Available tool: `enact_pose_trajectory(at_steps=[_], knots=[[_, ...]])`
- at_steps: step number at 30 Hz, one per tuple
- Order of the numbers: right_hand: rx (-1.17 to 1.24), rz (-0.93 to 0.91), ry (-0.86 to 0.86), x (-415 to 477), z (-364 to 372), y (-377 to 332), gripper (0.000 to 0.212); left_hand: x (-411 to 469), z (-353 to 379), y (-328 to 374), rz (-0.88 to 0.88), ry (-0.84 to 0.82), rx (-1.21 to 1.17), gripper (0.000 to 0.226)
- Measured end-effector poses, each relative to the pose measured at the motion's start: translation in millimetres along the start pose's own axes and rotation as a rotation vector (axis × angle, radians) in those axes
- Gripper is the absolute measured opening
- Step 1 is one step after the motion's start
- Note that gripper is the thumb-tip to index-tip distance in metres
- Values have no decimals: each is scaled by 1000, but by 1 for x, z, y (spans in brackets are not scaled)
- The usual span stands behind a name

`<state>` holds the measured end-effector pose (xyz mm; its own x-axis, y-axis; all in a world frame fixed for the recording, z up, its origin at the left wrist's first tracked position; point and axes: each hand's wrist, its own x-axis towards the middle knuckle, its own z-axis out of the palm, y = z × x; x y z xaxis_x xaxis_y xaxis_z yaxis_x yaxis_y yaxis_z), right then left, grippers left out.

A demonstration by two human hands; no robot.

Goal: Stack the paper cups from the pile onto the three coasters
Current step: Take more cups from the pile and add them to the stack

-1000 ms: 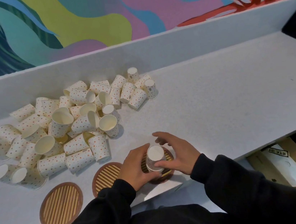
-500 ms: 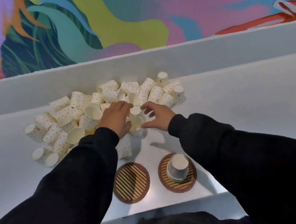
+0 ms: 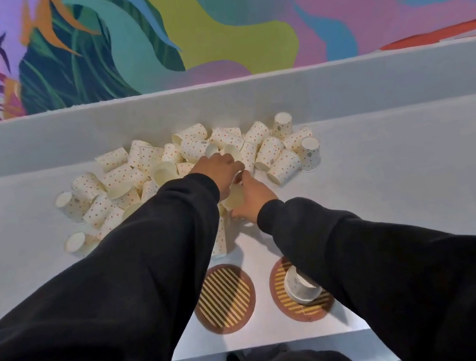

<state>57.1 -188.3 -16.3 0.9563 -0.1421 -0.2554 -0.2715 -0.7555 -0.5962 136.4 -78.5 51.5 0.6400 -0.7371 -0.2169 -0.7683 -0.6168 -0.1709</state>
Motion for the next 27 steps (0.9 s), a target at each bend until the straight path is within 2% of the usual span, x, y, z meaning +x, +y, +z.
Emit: enact_pose_trajectory(at_steps=[5,10,15,19,24,27], knots=[[78,-62,23,-9,-16,19,87,10,5,6,23,-38,12,59],[67,-64,39,-28,-45,52,83,20,13,11,24,-94,-1,67],[125,16,59,-49,-65,85,64,37,10,20,114,-65,265,57],[374,224,33,-64,-71,100,55,44,7,16,135,-94,379,47],[646,369,32,-80,-74,114,58,43,7,18,94,-148,317,50],[899,467,32,-86,-77,119,63,41,9,19,104,-107,261,47]])
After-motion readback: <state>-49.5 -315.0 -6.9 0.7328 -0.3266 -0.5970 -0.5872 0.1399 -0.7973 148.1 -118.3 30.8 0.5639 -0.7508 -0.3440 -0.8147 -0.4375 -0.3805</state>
